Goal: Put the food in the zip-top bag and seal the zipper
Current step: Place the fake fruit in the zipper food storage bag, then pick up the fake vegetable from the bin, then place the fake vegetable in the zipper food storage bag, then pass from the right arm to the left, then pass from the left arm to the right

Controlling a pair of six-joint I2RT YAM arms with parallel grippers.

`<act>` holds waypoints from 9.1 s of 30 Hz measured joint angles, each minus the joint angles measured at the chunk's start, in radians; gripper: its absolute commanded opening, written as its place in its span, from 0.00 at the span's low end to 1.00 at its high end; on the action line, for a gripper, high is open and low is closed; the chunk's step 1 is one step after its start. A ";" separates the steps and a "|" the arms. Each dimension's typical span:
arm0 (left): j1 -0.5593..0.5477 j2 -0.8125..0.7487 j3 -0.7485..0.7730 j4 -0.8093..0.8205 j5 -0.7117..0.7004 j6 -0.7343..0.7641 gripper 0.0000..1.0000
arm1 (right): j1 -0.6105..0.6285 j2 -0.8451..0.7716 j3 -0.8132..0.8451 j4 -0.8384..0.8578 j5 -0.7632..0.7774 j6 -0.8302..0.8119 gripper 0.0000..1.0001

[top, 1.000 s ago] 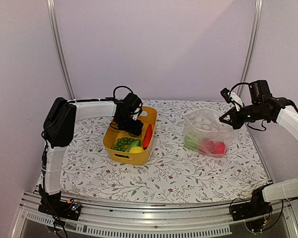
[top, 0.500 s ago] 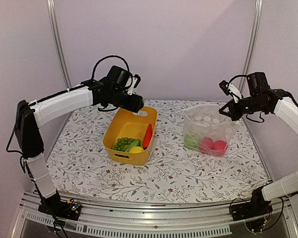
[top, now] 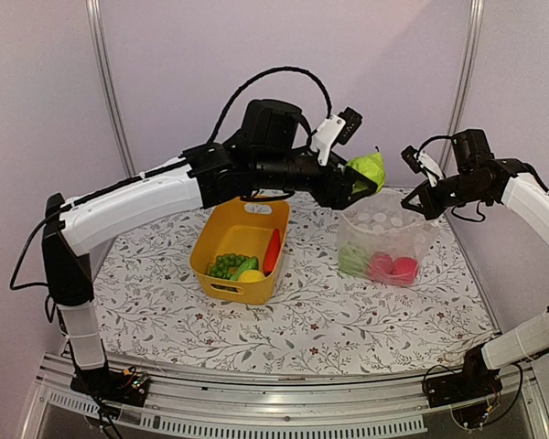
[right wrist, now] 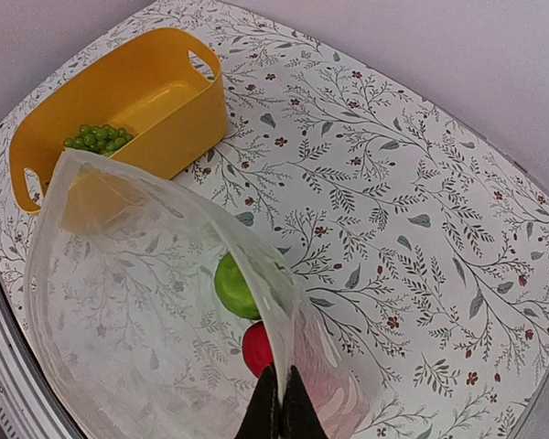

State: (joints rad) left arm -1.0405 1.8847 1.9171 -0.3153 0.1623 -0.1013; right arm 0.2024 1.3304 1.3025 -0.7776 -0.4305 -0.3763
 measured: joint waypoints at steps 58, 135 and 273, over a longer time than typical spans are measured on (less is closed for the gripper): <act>-0.011 0.428 0.413 -0.207 0.113 -0.356 0.93 | 0.000 -0.136 -0.070 -0.061 -0.125 0.004 0.00; 0.387 0.414 -0.135 -0.219 -0.038 -0.429 0.24 | -0.029 0.066 -0.040 -0.022 -0.207 -0.042 0.01; 0.031 0.257 -0.001 0.006 -0.024 -0.348 0.02 | 0.132 -0.153 0.095 -0.250 -0.029 -0.133 0.49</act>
State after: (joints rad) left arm -1.0100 2.1418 1.9160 -0.3096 0.1379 -0.4488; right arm 0.3347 1.1774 1.3975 -1.0275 -0.4595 -0.5095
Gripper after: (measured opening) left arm 0.021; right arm 0.482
